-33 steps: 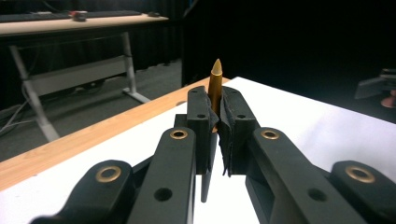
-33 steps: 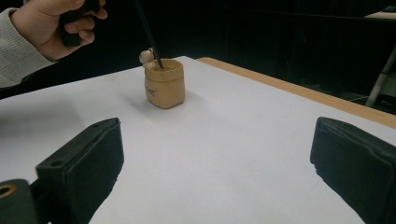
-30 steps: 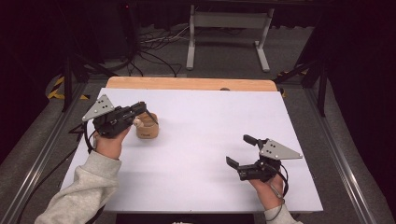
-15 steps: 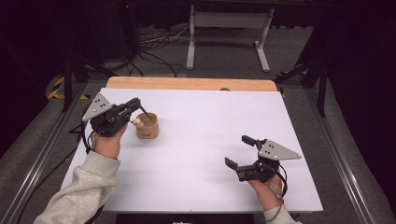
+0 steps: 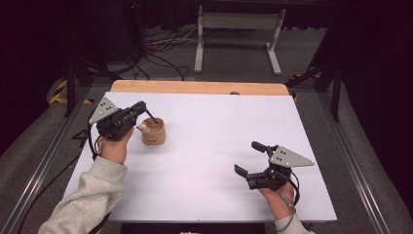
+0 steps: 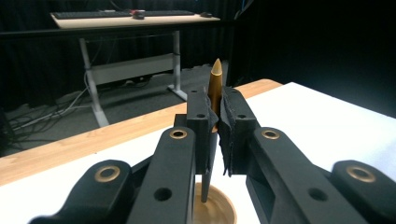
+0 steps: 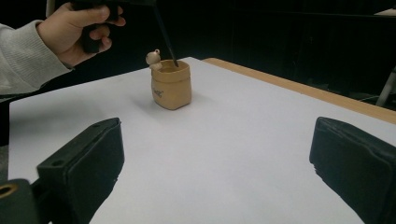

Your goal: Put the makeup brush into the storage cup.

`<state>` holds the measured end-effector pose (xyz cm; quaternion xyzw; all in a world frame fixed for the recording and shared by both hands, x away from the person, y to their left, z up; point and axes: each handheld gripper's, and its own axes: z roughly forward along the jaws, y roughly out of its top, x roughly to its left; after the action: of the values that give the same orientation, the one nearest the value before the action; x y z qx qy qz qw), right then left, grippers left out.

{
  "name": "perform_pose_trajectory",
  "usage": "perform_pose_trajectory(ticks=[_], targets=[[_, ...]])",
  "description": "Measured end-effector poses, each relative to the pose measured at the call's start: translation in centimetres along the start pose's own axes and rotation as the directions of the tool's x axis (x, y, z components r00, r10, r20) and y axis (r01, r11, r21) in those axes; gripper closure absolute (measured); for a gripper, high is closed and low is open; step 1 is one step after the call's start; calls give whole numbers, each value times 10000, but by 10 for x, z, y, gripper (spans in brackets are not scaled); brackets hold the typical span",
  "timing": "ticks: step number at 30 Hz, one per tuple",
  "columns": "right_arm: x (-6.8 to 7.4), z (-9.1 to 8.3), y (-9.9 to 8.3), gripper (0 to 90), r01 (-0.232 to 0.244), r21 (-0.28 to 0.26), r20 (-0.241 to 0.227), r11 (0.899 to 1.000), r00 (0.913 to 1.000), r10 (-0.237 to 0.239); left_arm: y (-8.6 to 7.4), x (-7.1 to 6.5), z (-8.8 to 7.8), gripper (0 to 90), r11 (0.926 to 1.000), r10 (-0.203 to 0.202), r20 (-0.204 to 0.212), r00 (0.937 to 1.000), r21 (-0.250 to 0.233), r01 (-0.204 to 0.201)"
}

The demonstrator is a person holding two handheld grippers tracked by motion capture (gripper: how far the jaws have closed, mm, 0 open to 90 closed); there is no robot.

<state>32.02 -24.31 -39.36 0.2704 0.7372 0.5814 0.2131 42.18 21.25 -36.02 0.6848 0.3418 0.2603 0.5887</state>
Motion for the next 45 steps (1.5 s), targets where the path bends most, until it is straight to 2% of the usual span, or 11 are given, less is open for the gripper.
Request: perform_pose_trajectory(ticks=[16, 28, 29, 30, 34, 36, 37, 39, 40, 42, 45], targets=[[1, 1, 1, 39, 44, -10, -83, 10000, 10000, -44, -20, 5, 11, 829, 9991, 7, -146, 9999, 427, -1], [2, 0, 2, 41, 24, -17, -154, 10000, 9999, -24, -27, 8, 13, 823, 9982, -297, -70, 9995, 516, 300], [2, 0, 2, 41, 45, -34, -156, 10000, 9999, -45, -26, 8, 12, 796, 9979, -349, -77, 9994, 544, 353], [2, 0, 2, 41, 45, -54, -146, 10000, 9999, -46, -25, 9, 11, 718, 9976, -425, 16, 9991, 544, 424], [1, -1, 2, 41, 15, -75, -131, 10000, 9999, -16, -24, 10, 5, 552, 9983, -546, 132, 9984, 210, 543], [1, -1, 3, 41, 28, -69, -136, 10000, 9999, -28, -24, 11, 0, 436, 9982, -592, 136, 9982, 42, 591], [1, -1, 3, 41, 27, -80, -131, 10000, 9999, -28, -24, 12, -2, 380, 9980, -631, 268, 9977, -44, 632], [1, -2, 3, 40, 40, -78, -116, 10000, 9999, -41, -24, 12, -4, 316, 9975, -688, 440, 9967, -147, 695], [1, -1, 3, 40, 33, -101, -131, 9999, 9999, -35, -23, 12, -7, 316, 9977, -628, 626, 9961, -228, 643], [-1, -1, 3, 39, 2, -103, -115, 9999, 9999, -4, -21, 9, -14, 225, 9983, -413, 943, 9947, -379, 450], [-3, -1, 3, 38, 20, -71, -101, 10000, 9999, -21, -18, 4, -21, 168, 9979, -277, 1133, 9932, -542, 340]])
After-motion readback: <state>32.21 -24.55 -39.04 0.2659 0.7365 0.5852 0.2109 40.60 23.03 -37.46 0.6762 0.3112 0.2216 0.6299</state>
